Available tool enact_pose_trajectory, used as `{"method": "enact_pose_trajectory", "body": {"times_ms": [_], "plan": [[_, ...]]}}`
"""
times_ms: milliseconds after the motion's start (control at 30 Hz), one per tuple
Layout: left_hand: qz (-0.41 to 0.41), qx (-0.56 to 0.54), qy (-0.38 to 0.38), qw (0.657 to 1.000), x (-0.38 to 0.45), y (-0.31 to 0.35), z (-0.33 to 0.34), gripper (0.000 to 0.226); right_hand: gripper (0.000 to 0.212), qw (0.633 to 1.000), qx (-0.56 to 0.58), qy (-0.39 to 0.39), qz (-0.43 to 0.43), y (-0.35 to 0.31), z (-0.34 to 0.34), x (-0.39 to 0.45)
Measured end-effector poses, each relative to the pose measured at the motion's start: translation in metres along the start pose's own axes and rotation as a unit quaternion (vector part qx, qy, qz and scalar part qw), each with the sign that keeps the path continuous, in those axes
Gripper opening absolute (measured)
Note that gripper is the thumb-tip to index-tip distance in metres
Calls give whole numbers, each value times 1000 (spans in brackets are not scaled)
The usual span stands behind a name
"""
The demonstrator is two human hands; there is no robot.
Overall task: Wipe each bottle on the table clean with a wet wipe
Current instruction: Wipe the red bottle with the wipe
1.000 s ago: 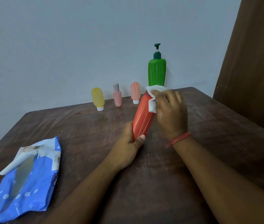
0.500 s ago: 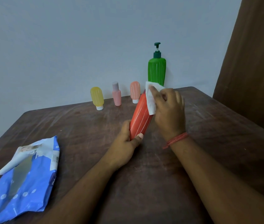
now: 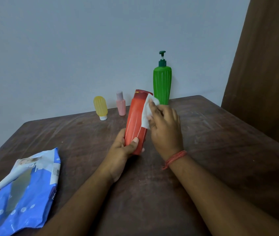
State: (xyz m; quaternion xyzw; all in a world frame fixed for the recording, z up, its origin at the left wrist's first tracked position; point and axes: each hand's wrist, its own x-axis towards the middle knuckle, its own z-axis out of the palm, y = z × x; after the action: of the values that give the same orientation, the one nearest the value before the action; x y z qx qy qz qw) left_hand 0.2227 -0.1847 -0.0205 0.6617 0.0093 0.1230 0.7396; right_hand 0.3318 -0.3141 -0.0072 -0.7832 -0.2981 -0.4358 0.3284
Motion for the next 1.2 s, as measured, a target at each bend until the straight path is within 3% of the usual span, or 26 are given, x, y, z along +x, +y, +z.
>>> {"method": "enact_pose_trajectory", "body": {"times_ms": [100,267,433,567,633,800,967,1033,1067,1100,1200], "plan": [[-1,-33,-3,999,1,-1,-1,49,54,989,123,-52,60,-11,4,-5],[-22,40,-50,998,2,-1,2,48,41,923,292,-52,247,0,-6,6],[-35,-17,-31,999,5,-2,-3,61,26,894,358,-77,258,-6,-4,-2],[-32,28,-62,997,4,-1,-1,47,21,859,404,3,316,5,-7,11],[-30,53,-77,995,3,-1,0,48,29,845,426,9,325,13,-14,16],[-63,-16,-103,993,6,1,-8,52,28,808,492,-107,306,37,-24,21],[-96,-64,-132,985,8,9,-16,56,33,702,603,-196,324,46,-30,18],[-101,-67,-139,983,7,13,-16,54,33,679,618,-225,326,47,-30,16],[-103,-67,-137,983,8,13,-17,52,33,681,612,-236,326,48,-30,15],[-103,-64,-131,984,8,13,-18,52,32,708,579,-244,323,49,-29,14],[-103,-42,-108,988,10,9,-21,51,26,870,344,-240,261,48,-26,11]]}}
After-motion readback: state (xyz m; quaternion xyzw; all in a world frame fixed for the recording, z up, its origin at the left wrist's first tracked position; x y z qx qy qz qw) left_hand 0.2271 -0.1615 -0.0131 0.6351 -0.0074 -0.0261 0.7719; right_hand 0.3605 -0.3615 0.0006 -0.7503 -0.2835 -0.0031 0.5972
